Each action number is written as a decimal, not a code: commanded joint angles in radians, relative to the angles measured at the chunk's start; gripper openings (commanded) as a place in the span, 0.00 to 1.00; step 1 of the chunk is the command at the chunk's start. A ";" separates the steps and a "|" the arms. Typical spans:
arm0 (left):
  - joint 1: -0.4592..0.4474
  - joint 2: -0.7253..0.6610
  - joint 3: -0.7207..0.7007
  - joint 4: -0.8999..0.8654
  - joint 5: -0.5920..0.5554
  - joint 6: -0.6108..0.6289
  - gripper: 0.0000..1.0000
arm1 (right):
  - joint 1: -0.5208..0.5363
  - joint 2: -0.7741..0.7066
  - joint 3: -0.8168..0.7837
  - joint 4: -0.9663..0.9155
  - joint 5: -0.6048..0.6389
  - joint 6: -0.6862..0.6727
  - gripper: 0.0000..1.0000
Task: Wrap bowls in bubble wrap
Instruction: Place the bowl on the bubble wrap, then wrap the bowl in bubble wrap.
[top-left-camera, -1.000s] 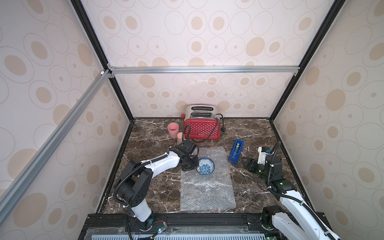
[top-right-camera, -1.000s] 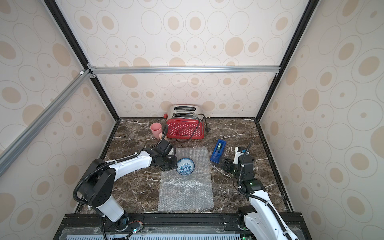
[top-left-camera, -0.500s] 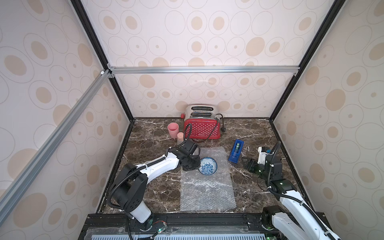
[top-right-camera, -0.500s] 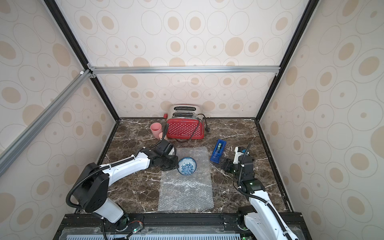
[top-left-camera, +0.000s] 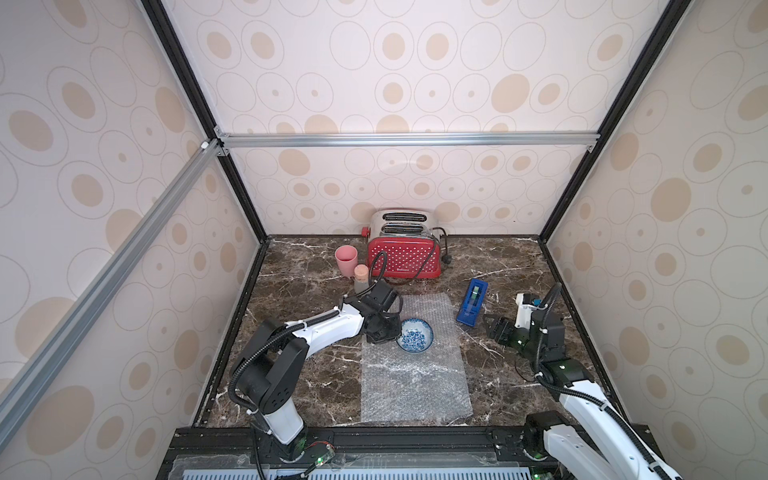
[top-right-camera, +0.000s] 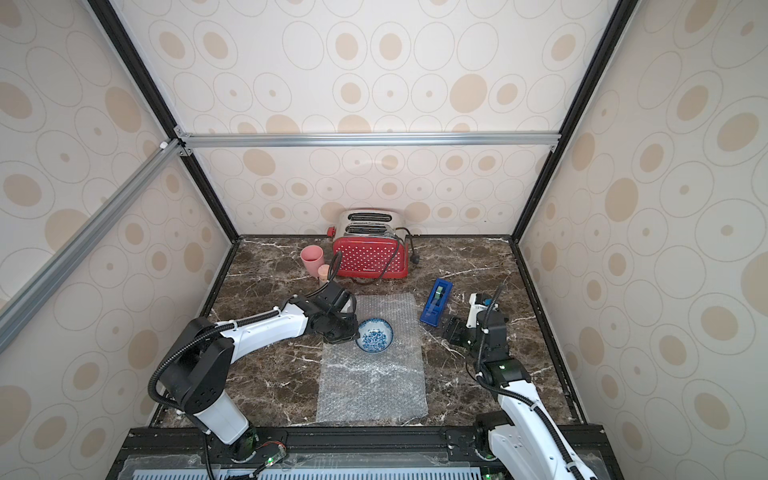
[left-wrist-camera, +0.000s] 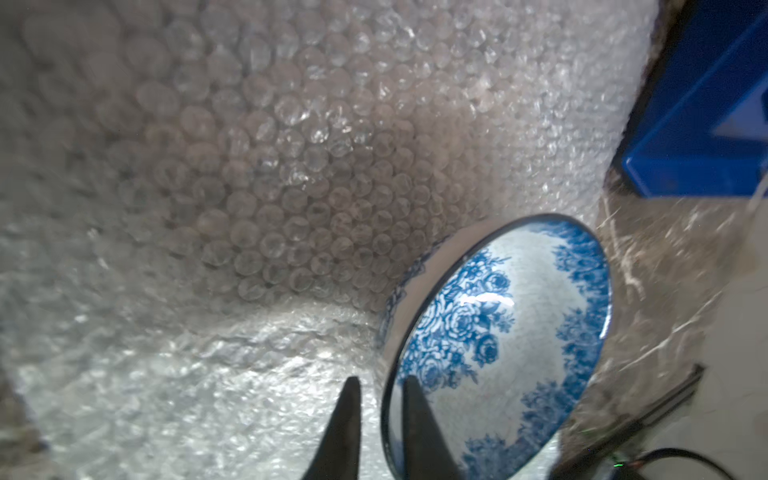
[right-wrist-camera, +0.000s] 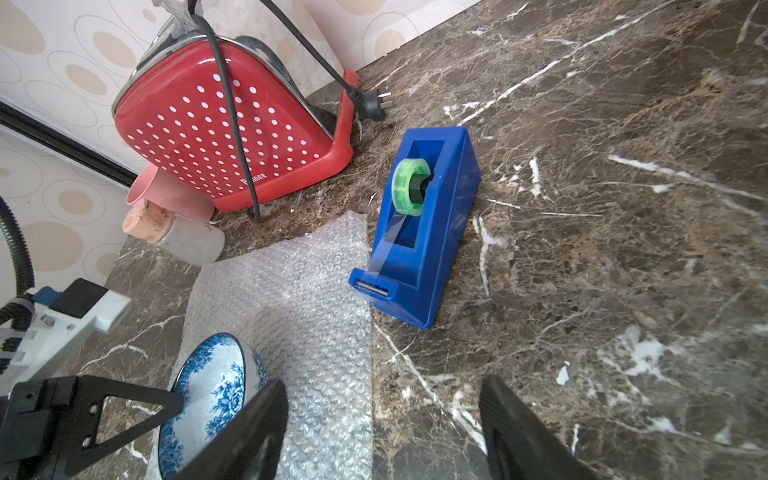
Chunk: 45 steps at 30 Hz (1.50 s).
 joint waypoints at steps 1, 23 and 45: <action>-0.006 -0.038 0.017 -0.024 -0.042 -0.003 0.53 | 0.005 0.008 0.019 -0.010 0.008 -0.012 0.76; 0.012 -0.564 -0.151 -0.149 -0.214 0.117 0.90 | 0.134 1.057 1.152 -0.697 -0.119 -0.309 0.49; 0.093 -0.647 -0.247 -0.145 -0.163 0.116 0.90 | 0.159 1.498 1.438 -0.783 -0.020 -0.338 0.41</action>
